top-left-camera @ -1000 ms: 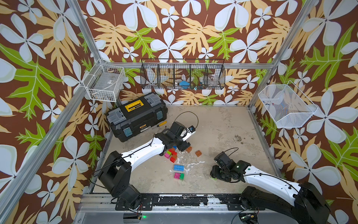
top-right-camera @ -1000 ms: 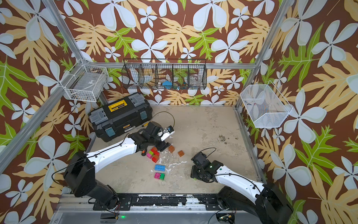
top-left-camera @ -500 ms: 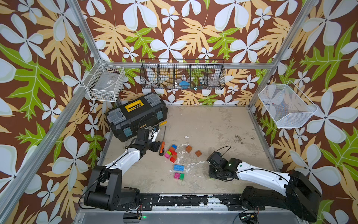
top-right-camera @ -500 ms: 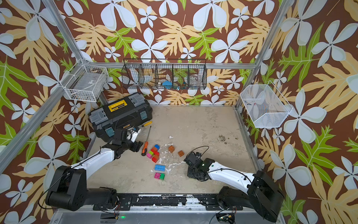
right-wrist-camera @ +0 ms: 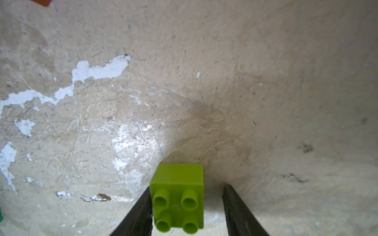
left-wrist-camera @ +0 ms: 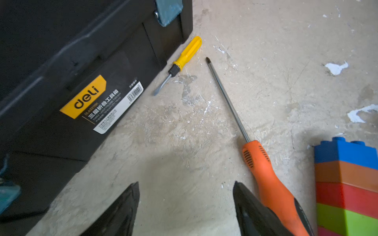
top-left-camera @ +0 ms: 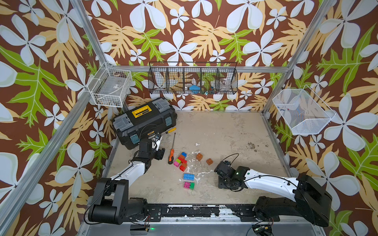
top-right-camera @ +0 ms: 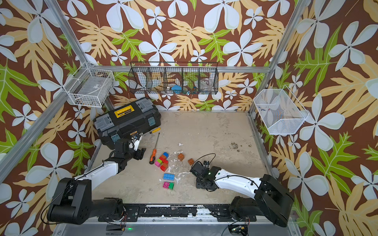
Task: Assemble the letter h with lego
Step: Pick up the lego brick from the center of the board, then assemble the lego brick with the lego brick.
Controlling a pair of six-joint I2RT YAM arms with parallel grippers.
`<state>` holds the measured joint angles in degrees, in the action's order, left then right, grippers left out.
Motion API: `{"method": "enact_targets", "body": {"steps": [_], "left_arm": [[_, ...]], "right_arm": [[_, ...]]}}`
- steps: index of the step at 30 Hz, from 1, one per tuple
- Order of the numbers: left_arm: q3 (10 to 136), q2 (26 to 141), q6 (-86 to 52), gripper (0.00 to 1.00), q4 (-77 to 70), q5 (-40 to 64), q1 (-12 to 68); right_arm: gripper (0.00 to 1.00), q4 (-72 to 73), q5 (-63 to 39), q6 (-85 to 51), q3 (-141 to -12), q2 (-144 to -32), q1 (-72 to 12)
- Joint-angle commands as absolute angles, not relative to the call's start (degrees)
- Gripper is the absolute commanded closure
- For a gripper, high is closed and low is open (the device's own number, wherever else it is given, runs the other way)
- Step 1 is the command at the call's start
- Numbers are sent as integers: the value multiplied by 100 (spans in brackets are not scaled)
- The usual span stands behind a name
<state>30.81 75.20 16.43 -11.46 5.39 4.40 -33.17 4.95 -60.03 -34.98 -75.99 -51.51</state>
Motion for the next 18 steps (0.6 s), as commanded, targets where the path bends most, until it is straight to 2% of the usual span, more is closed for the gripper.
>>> {"method": "enact_targets", "body": {"steps": [1, 8, 18], "left_arm": [[3096, 7506, 1557, 24, -1345, 563, 361], [3050, 7454, 1497, 24, -1380, 611, 329], [3100, 7663, 1351, 24, -1277, 953, 277]], "right_arm": [[52, -3422, 767, -5993, -3635, -7803, -5233], [67, -3573, 1160, -5336, -4133, -8059, -5247], [72, -3550, 1439, -3769, -5294, -8424, -5172]]}}
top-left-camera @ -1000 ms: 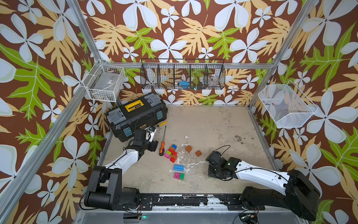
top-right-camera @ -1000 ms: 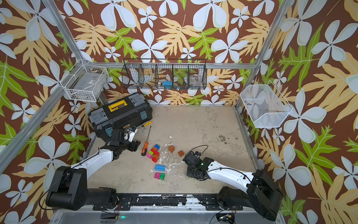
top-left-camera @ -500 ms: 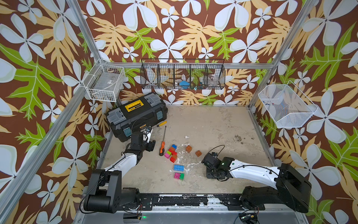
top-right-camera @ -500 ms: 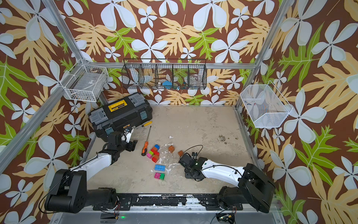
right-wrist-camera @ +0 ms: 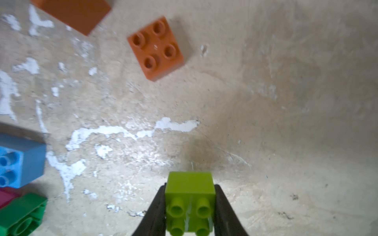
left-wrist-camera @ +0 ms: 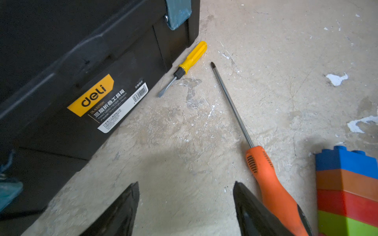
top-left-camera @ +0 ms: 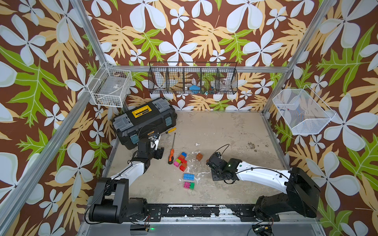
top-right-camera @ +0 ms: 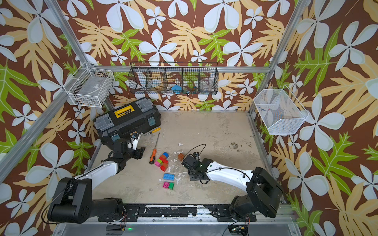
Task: Assemble the letter h with lego
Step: Assemble the lego brick with the lego brick.
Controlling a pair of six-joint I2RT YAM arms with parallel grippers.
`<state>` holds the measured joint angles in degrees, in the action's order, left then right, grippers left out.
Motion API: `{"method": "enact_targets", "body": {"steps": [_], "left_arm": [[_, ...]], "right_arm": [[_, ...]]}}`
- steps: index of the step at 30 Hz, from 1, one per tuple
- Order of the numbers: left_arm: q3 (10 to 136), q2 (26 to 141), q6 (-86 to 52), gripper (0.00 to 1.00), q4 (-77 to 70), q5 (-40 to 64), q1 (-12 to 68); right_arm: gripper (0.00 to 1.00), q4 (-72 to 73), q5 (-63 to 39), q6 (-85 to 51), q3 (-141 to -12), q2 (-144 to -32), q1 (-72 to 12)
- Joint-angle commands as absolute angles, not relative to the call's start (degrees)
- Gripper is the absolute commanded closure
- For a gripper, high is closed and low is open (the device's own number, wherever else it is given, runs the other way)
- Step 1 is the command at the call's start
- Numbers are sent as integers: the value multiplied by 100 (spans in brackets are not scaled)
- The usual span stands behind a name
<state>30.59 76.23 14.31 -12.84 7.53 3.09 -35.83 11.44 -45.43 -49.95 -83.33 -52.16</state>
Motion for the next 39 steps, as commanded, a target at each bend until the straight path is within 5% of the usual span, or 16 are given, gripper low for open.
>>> {"method": "enact_targets", "body": {"steps": [1, 13, 39], "left_arm": [[3103, 7664, 1345, 24, -1261, 974, 265], [3041, 7389, 1311, 24, -1174, 1239, -80], [3216, 7629, 1310, 23, -1016, 1362, -145]], "right_arm": [[72, -3559, 1503, -3560, -5515, -8535, -5107], [76, -3259, 239, -670, -6587, -9681, -4333], [76, -3744, -219, -361, -6610, -10651, -3801]]}}
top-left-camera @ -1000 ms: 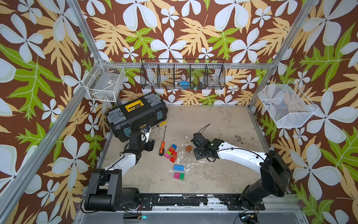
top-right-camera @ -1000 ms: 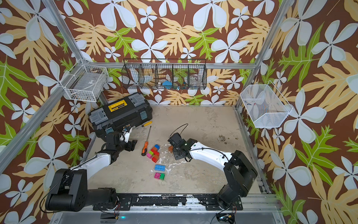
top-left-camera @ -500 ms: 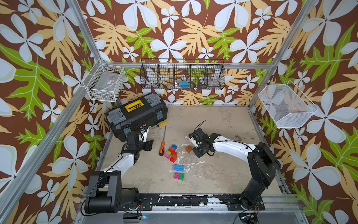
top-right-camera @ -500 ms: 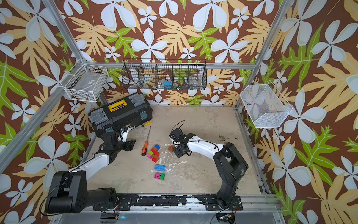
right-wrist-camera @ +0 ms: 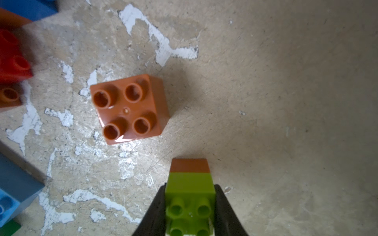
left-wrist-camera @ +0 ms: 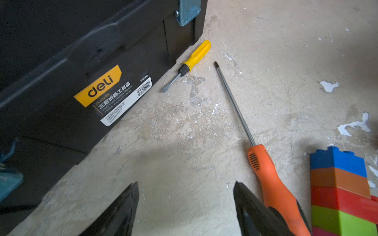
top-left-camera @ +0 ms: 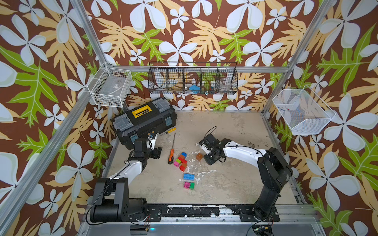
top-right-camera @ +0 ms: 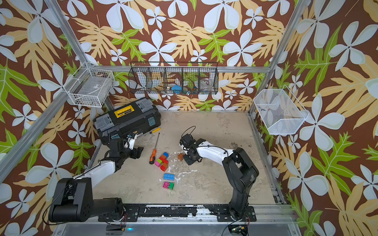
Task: Assemble the letter h with lego
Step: Assemble the lego brick with the lego brick.
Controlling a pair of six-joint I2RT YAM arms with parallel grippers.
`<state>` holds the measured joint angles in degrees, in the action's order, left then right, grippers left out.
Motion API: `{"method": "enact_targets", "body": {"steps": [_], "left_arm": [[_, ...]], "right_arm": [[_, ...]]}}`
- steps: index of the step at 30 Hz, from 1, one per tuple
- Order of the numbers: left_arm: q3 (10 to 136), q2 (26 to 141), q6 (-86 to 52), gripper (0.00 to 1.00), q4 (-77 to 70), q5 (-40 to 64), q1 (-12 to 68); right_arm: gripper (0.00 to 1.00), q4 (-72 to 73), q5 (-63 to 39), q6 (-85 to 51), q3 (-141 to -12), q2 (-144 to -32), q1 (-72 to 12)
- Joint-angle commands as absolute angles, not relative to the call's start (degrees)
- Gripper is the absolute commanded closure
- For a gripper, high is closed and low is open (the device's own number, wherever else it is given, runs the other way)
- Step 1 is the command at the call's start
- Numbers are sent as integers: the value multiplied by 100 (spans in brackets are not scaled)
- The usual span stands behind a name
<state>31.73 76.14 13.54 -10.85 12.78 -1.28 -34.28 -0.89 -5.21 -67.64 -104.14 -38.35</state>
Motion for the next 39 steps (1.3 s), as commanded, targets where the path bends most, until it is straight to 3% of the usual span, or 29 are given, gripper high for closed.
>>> {"method": "enact_targets", "body": {"steps": [1, 8, 15, 20, 25, 32, 35, 37, 39], "left_arm": [[3208, 7622, 1303, 23, -1017, 1371, -150], [3239, 7686, 1292, 23, -993, 1432, -178], [3250, 7726, 1285, 23, -986, 1511, -191], [3228, 7699, 1281, 23, -993, 1538, -208], [3215, 7669, 1283, 23, -1002, 1581, -231], [3226, 7698, 1283, 23, -979, 1634, -237], [3243, 7721, 1283, 23, -949, 1673, -259], [3234, 7712, 1275, 23, -958, 1724, -298], [3266, 7744, 1258, 23, -937, 1781, -332]], "right_arm": [[76, -3740, -324, -360, -6555, -10769, -3789], [79, -3795, -267, -566, -6417, -11280, -3781], [78, -3630, 35, -1266, -6887, -10754, -3431], [68, -3361, 28, -1535, -7048, -10733, -3244], [46, -3421, -82, -1512, -7199, -10648, -3227], [36, -3528, -100, -1261, -6928, -9426, -3247], [38, -3285, -319, -919, -6528, -8760, -3614], [45, -2879, -372, -562, -6165, -8391, -4282], [45, -2350, -363, 195, -5661, -8061, -5165]]}}
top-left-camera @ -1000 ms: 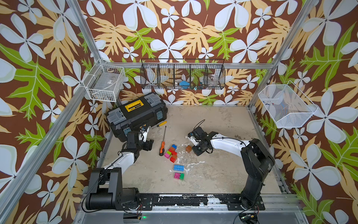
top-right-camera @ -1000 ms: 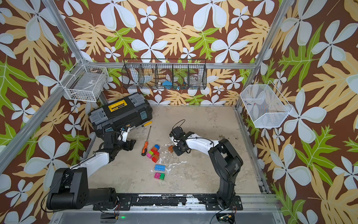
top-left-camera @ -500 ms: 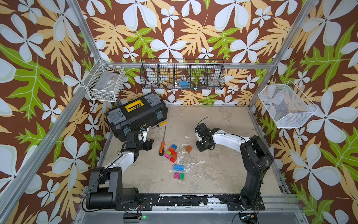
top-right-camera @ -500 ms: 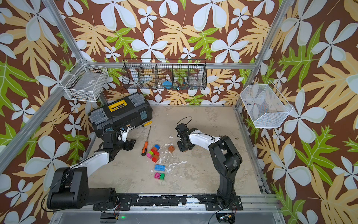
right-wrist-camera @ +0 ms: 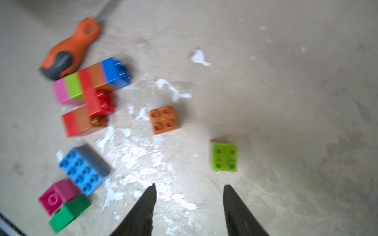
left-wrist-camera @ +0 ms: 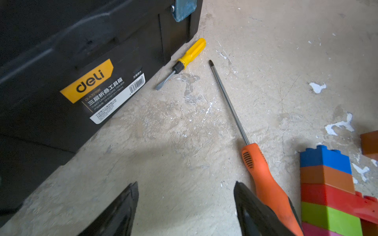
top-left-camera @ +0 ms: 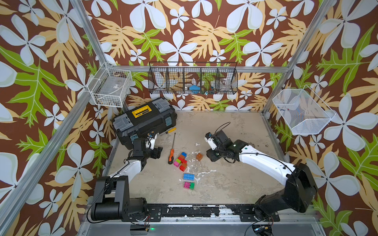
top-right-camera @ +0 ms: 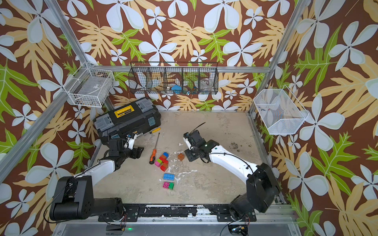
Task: Assemble the letter h with lego
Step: Assemble the lego brick with the lego brick, then pick up the lego brick from the center of the board.
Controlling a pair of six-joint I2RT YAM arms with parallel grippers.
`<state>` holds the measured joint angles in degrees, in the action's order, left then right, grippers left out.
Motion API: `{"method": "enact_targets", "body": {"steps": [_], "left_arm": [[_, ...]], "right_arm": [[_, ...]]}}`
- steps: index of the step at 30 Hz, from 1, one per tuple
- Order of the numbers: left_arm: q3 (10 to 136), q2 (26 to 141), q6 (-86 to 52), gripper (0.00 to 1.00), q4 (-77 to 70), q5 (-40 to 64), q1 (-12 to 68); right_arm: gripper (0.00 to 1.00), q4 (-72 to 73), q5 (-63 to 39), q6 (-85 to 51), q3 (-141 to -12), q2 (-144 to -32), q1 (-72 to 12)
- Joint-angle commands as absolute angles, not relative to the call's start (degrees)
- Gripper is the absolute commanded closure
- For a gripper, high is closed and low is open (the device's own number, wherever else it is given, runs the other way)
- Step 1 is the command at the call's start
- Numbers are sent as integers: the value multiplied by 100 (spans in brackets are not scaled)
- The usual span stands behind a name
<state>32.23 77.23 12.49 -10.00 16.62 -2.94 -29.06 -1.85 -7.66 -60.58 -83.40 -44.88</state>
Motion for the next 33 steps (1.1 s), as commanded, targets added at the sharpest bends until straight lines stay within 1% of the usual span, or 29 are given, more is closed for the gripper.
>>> {"method": "enact_targets", "body": {"steps": [1, 3, 4, 6, 8, 12, 16, 19, 22, 24, 31, 33], "left_arm": [[3276, 7773, 1265, 23, -919, 1803, -342], [3287, 7793, 1266, 23, -875, 1850, -372], [3287, 7796, 1258, 23, -868, 1885, -396], [3292, 7812, 1248, 23, -862, 1937, -419], [3312, 7841, 1256, 23, -832, 1967, -422], [3318, 7863, 1249, 23, -826, 2018, -457], [3340, 7929, 1248, 23, -801, 2099, -468], [3323, 7926, 1239, 23, -808, 2135, -483], [3322, 7924, 1252, 23, -812, 2164, -492], [3298, 7888, 1248, 23, -817, 2179, -501], [3272, 7717, 1324, 23, -791, 2125, -510], [3259, 7596, 1354, 23, -796, 2120, -507]], "right_arm": [[45, -2004, -366, 603, -5335, -7889, -5648], [43, -1365, -475, 1068, -4796, -7644, -6240], [43, -1059, -652, 1135, -4598, -7583, -6386], [43, -738, -972, 1123, -4372, -7582, -6456], [41, -663, -998, 1034, -4313, -7719, -6480], [38, -854, -561, 1020, -4433, -8265, -6577], [39, -723, -536, 953, -4533, -8676, -6620], [42, -712, -440, 906, -4653, -8914, -6622], [53, -652, -483, 833, -4659, -9069, -6622], [58, -648, -484, 764, -4666, -9145, -6625], [60, -668, -577, 619, -4592, -9229, -6621], [66, -581, -606, 622, -4546, -9192, -6618]]}}
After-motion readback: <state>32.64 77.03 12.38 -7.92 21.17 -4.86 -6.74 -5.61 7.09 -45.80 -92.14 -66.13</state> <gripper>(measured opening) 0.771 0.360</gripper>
